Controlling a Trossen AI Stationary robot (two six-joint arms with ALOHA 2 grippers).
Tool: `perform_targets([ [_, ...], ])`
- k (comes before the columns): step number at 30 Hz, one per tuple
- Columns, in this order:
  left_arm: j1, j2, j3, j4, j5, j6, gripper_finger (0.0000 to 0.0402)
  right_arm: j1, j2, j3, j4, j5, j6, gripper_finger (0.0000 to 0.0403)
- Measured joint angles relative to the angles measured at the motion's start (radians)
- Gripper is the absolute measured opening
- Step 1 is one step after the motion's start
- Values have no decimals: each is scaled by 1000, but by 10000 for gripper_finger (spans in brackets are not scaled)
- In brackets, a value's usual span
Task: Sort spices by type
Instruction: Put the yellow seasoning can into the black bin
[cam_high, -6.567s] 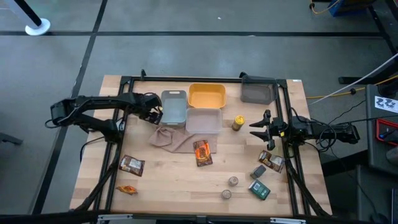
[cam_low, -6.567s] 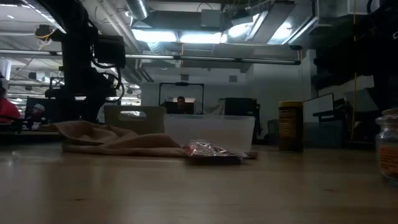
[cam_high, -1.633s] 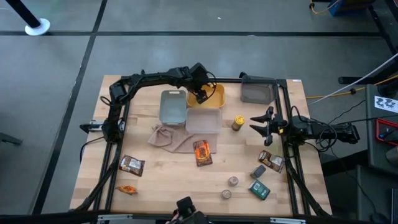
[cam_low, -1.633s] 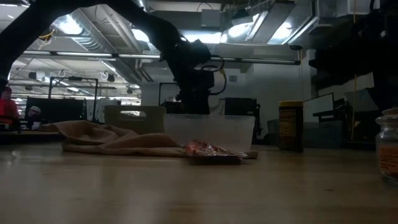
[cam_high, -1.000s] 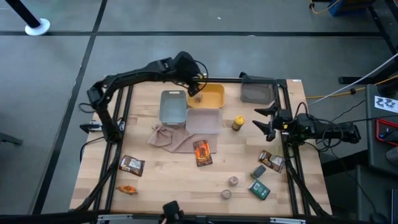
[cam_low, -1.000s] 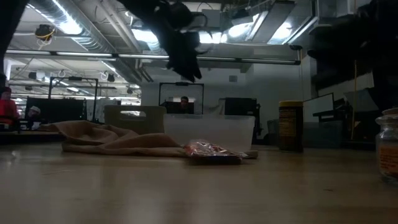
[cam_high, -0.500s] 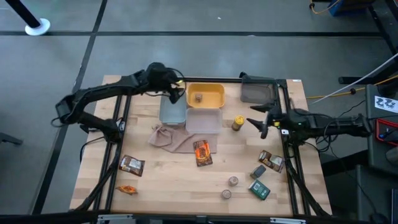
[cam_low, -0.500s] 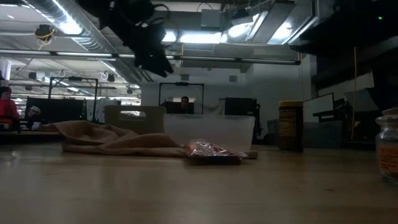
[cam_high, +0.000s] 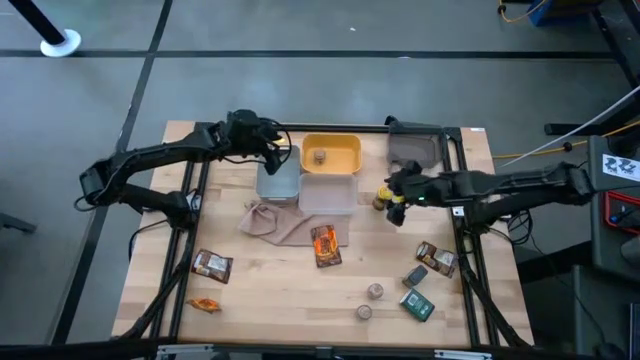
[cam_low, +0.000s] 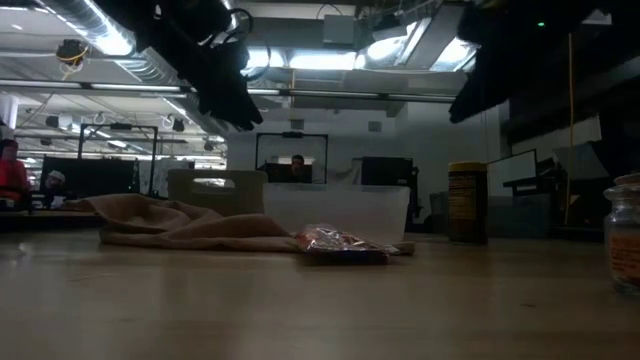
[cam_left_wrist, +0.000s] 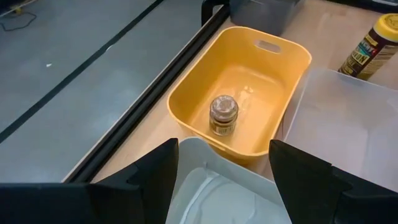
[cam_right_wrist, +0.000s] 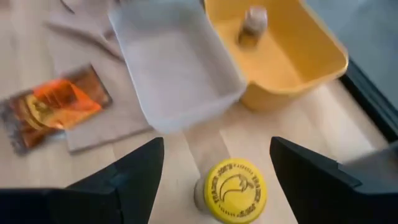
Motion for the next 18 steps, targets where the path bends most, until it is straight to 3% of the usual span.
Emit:
perform_targets([
  [4,-4,1,0,3,0,8,235,-18,119,90,-114,-12,45,292],
  [9,-6,1,0,2,0,27,235,-99,227,167,-210,-111,89,292],
  [15,-6,1,0,-4,0,27,235,-194,284,180,-228,-256,89,292],
  [18,-6,1,0,-6,0,26,235,-219,295,184,-236,-279,86,292],
])
